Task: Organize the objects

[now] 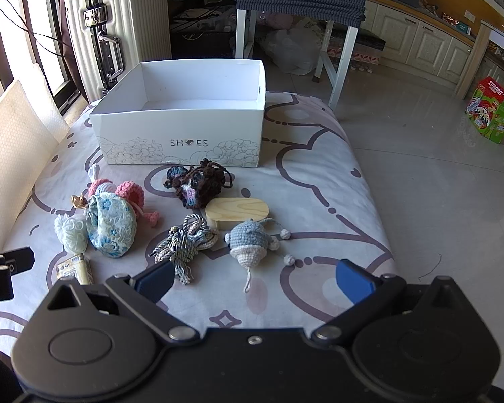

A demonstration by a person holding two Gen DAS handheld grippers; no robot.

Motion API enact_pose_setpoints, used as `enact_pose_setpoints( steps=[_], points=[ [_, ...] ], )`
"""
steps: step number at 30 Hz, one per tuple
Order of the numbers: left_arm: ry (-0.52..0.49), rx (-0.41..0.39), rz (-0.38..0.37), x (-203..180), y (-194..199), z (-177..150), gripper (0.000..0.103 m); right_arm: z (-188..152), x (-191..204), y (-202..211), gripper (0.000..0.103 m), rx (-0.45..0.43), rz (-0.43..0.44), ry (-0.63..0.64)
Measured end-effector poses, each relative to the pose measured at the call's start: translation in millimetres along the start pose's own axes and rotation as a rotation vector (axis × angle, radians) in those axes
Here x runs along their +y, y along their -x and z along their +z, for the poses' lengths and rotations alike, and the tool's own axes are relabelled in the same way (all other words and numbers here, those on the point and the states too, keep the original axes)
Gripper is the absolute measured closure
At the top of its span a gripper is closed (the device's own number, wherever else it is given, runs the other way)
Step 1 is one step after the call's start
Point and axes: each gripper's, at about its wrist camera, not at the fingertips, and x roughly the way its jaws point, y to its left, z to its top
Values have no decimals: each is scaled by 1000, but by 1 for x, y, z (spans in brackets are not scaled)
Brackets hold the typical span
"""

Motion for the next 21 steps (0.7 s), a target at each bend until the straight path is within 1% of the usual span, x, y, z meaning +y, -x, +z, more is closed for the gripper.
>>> enact_pose_setpoints(
  steps=[21],
  points=[
    [-9,-2,-3,0,0,0,0,0,3,1,0,5,-21,-18]
  ],
)
